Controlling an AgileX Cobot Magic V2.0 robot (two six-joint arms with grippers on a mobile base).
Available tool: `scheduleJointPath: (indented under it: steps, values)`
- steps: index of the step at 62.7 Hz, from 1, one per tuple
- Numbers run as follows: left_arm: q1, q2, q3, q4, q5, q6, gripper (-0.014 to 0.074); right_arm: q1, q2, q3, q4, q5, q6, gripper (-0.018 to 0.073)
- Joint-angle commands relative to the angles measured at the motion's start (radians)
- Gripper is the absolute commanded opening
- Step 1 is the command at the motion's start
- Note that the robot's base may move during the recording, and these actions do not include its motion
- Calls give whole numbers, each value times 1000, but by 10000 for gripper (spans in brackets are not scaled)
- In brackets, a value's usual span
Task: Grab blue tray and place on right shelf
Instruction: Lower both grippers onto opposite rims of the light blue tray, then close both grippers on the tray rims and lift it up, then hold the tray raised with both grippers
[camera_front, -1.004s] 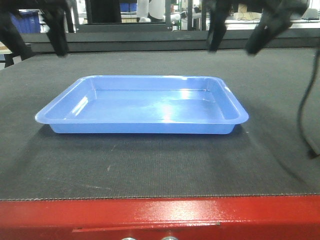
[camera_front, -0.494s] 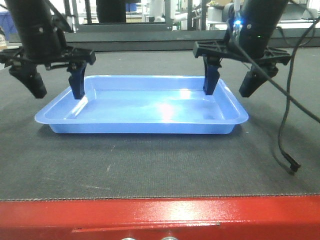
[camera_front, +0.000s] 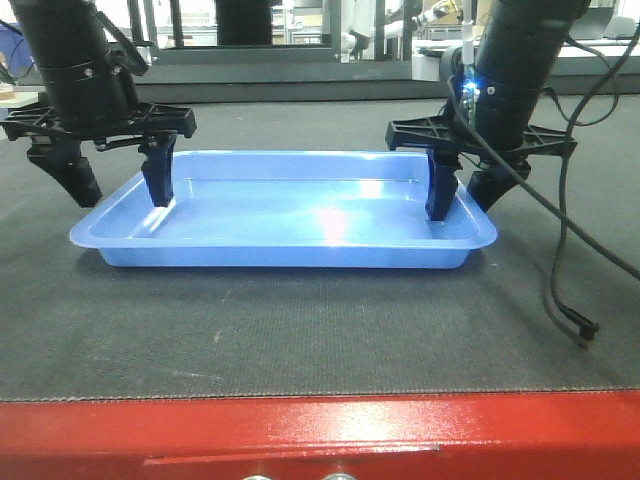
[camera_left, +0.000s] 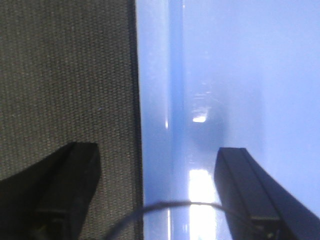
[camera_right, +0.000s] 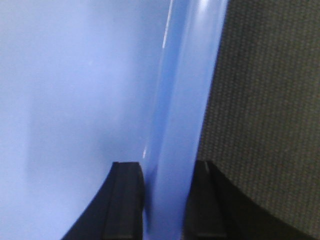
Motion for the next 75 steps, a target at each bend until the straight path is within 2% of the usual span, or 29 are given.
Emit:
scheduleJointPath:
  steps: [1,5,11,17,24,28,44,65,75]
  values:
    - [0,-53,-34,-12,-27,-9,337,-7,-48,-32,-3,-1,-1,258]
    - [0,-53,-34,-12,-23,-9,303,-7,-48,-32,-12,2,-2,194]
    - [0,-53,-34,-14,-15,-9,228,-6,-48,-32,-31,7,-2,41]
    - [0,-53,-34,-17,-2,-9,124,-6,-48,-32,-60,20,-2,61]
    - [0,-53,-34,-17,2,-9,-59,-6,-58,-32,-79,40,-1,61]
    - [0,-53,-34,-21,4,-9,-35,-6,-74,-32,-81,42,-1,61]
    - [-2,-90,-63,-28,71,-9,-41,-6,-217,-32,-97,54,-1,61]
    - [-5,-373,-98,-7,180,-9,-41,-5,-484,-19,-105,146,-1,61]
    - [-49,-469,-98,21,269,-5,-41,-4,-535,7,-106,189,-1,61]
